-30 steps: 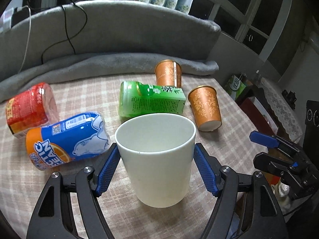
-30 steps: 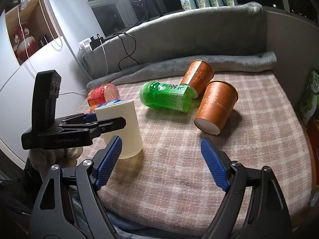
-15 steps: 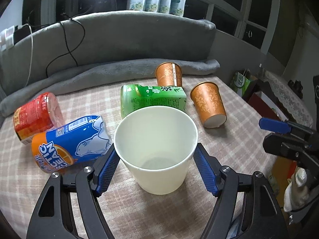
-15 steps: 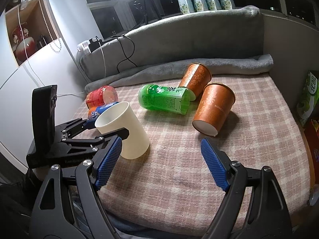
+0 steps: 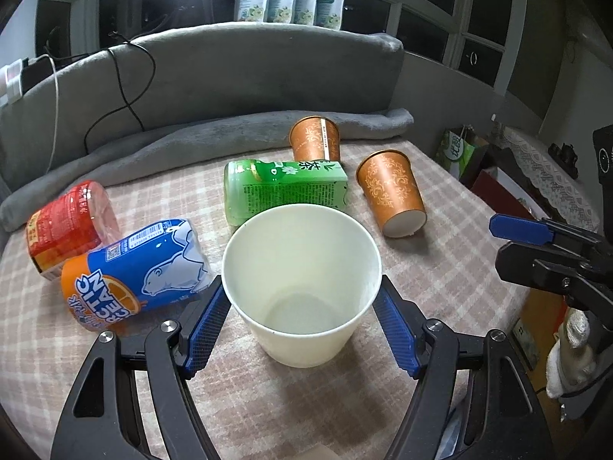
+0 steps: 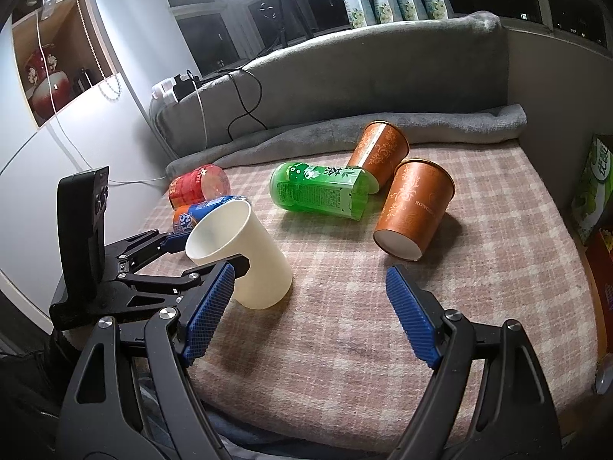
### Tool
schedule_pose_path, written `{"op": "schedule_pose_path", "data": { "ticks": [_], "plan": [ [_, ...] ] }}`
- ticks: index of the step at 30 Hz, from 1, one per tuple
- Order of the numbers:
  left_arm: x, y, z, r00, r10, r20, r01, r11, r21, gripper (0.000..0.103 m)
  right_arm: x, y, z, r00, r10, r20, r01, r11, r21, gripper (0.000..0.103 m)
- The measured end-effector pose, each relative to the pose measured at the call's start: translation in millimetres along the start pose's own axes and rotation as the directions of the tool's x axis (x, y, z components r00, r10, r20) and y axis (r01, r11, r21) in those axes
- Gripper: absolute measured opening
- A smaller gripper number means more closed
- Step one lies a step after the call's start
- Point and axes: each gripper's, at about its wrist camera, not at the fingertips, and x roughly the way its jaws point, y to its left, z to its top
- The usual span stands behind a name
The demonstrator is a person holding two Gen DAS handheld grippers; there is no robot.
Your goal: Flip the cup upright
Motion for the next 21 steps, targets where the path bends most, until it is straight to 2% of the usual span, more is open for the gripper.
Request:
{"op": "schedule_pose_path", "data": {
  "ticks": [10,21],
  "plan": [
    [-6,5,-4,1.000,-0.007,-0.012,0.007,1.000,-0.027,0.076,-1,8,2,1.000,-0.008,0.016,0.008,1.000,-0.013,0.084],
    [-19,7,-9,1.000,-0.012,-0.005,0.011,0.999,-0.038,0.078,-6,17,2,0.997,-0.056,0.053,0.058,0.997,-0.047,0.084]
  ]
}}
